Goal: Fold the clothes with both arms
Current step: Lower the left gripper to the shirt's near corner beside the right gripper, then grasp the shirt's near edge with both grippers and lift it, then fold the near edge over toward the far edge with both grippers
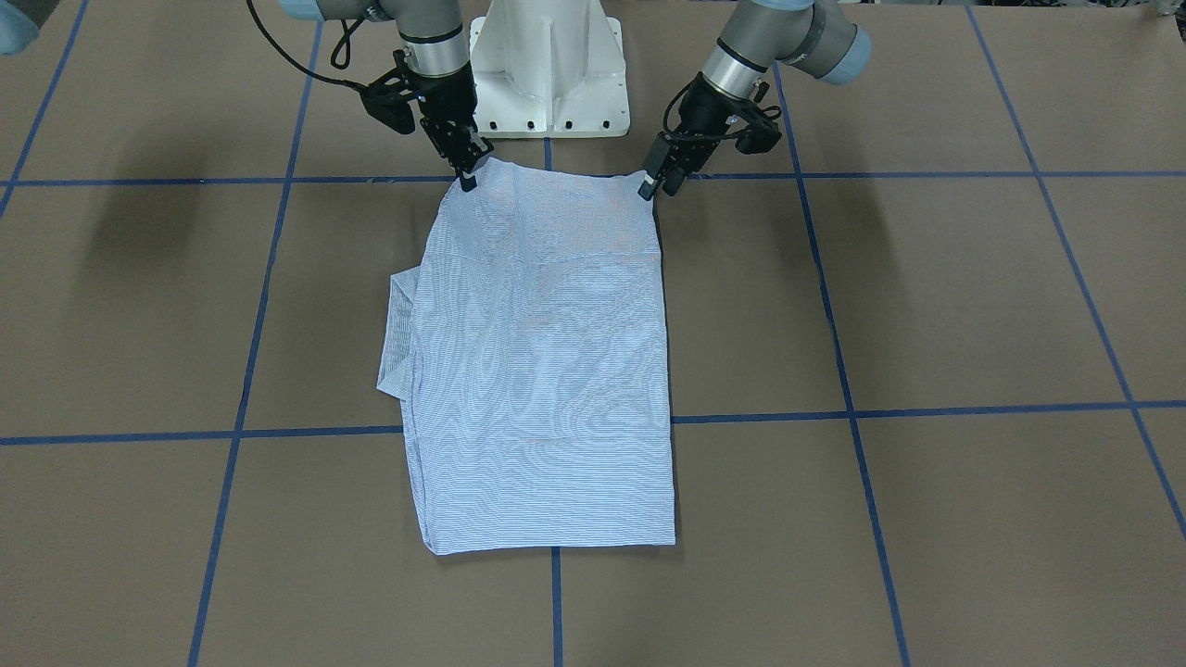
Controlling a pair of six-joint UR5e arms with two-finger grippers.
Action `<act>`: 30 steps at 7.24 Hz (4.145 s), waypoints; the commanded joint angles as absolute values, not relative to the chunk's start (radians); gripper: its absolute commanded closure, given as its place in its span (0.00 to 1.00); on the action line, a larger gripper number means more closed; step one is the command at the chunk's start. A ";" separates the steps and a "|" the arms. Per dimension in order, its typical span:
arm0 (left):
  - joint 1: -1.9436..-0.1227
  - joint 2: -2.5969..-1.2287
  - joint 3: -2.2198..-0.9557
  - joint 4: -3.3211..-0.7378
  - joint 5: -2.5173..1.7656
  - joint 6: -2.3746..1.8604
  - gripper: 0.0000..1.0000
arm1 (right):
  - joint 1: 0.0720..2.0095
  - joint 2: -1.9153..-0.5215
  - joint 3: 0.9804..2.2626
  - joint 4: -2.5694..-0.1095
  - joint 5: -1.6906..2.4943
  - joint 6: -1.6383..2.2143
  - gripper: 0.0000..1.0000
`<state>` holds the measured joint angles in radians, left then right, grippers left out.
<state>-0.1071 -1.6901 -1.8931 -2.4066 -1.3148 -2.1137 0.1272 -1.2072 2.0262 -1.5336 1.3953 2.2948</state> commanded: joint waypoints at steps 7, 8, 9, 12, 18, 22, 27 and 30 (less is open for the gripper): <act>-0.074 -1.704 -1.887 -2.404 -1.312 -2.123 1.00 | 0.127 -1.212 2.031 -1.534 1.396 2.295 1.00; -0.077 -1.703 -1.905 -2.404 -1.312 -2.132 1.00 | 0.127 -1.212 2.031 -1.534 1.396 2.295 1.00; -0.075 -1.692 -1.939 -2.404 -1.315 -2.137 1.00 | 0.127 -1.213 2.034 -1.534 1.396 2.295 1.00; -0.026 -1.639 -2.130 -2.404 -1.327 -2.299 1.00 | 0.117 -1.305 2.182 -1.534 1.419 2.299 1.00; -0.070 -1.640 -2.249 -2.404 -1.327 -2.426 1.00 | 0.286 -1.340 2.338 -1.532 1.633 2.309 1.00; -0.317 -1.796 -2.038 -2.401 -1.461 -2.300 1.00 | 0.448 -1.218 2.120 -1.522 1.781 2.225 1.00; -0.532 -1.932 -1.797 -2.418 -1.558 -2.243 1.00 | 0.601 -1.028 1.802 -1.469 1.876 2.126 1.00; -0.590 -1.988 -1.585 -2.523 -1.559 -2.157 1.00 | 0.659 -0.938 1.553 -1.259 1.887 2.108 1.00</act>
